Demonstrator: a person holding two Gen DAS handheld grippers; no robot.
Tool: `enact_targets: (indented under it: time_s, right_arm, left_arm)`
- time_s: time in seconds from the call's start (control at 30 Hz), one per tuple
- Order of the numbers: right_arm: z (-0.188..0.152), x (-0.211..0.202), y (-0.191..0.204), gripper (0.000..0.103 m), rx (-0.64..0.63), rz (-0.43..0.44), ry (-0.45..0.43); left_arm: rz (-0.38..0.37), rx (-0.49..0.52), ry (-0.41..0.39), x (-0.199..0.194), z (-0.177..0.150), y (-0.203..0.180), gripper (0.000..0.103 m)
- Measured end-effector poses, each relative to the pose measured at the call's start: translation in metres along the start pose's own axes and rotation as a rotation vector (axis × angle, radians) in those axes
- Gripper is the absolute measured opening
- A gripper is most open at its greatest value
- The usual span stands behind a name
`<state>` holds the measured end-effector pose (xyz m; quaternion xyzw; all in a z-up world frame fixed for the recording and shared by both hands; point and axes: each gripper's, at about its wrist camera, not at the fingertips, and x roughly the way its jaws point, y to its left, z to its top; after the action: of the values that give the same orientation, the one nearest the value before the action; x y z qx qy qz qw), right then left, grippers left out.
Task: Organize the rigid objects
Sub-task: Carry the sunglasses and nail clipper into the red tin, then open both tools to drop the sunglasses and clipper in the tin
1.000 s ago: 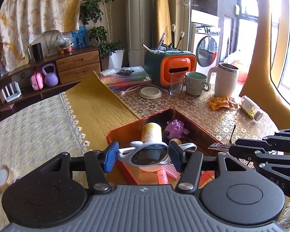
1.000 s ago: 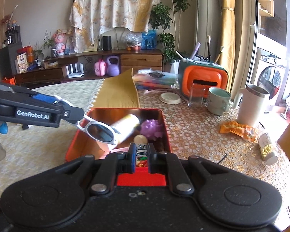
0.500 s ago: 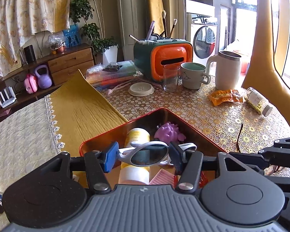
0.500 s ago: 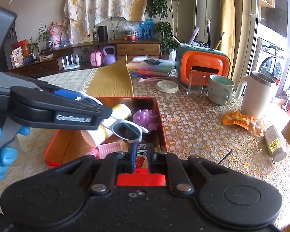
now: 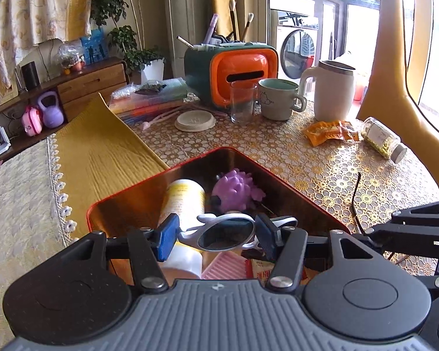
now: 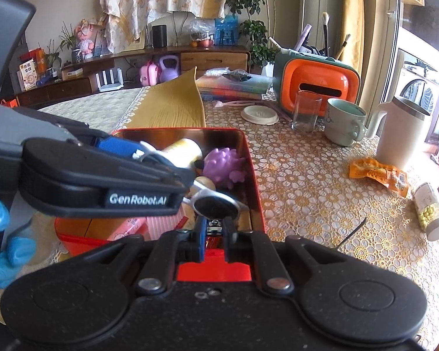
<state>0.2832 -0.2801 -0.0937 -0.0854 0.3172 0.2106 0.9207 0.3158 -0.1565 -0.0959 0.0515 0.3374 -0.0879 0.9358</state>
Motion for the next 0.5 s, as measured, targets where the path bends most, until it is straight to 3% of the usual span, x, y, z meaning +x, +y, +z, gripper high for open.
enact_targets:
  time_s: [0.23, 0.5]
  right_arm:
    - [0.0011, 0.0039, 0.0004, 0.013, -0.003, 0.011, 0.009]
    - [0.0005, 0.0003, 0.0008, 0.030, -0.002, 0.013, 0.011]
  left_arm:
    - [-0.002, -0.007, 0.040, 0.0072, -0.0021, -0.0019, 0.057]
    - [-0.030, -0.019, 0.080, 0.0064, -0.0003, 0.0033, 0.058]
